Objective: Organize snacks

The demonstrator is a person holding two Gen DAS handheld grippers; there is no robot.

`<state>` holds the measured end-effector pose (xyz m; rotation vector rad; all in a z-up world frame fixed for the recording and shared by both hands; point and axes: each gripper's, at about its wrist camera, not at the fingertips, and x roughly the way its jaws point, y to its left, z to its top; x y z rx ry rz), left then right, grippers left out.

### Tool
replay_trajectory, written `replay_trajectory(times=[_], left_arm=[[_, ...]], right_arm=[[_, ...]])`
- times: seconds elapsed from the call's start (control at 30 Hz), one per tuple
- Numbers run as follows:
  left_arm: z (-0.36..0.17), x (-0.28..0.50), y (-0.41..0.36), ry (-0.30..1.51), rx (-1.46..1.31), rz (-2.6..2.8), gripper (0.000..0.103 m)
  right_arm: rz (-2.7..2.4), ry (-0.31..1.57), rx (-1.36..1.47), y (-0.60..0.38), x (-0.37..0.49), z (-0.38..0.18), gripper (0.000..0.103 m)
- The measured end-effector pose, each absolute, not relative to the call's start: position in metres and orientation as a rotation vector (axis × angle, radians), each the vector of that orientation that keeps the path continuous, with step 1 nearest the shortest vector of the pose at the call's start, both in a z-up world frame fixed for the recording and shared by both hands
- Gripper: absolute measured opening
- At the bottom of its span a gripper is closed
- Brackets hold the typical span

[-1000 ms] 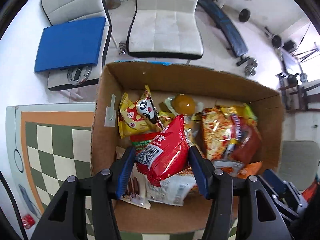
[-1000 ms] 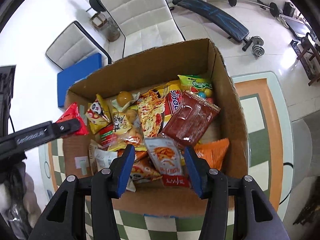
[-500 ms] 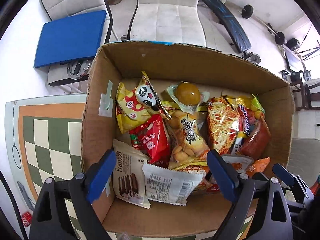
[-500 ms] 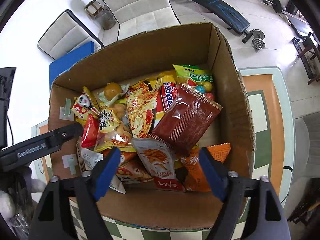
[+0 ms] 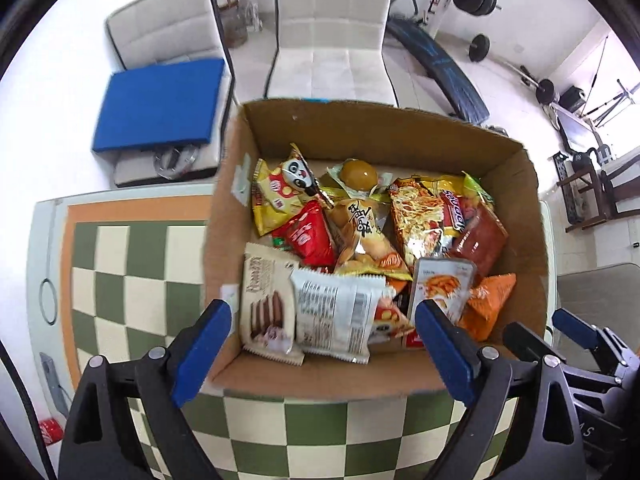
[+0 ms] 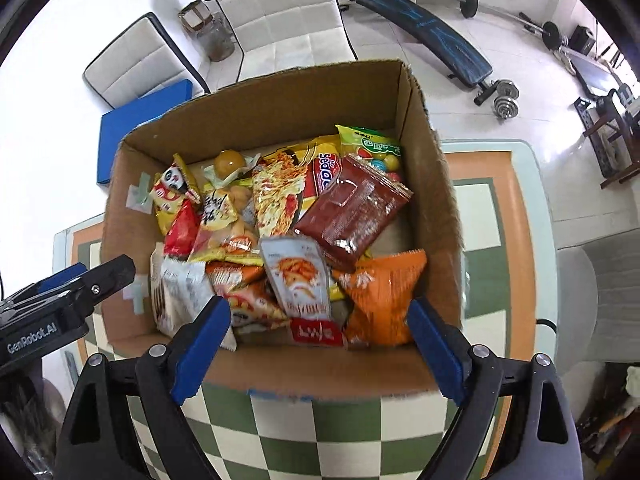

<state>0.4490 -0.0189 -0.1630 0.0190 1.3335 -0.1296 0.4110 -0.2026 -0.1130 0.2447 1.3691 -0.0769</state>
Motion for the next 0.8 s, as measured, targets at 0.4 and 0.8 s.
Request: replay_trajectory(times=[0.4, 0.8], left_arm=[[-0.101, 0.349, -0.001, 1.164, -0.005, -0.086, 0.094], [-0.036, 0.268, 0.004, 1.052, 0.027, -0.084, 0.094]], right_arm=[[-0.058, 1.219, 0.176, -0.187, 0.316, -0.041, 0.093], [-0.024, 1.101, 0.207, -0.181, 0.224, 0.030, 0.093]])
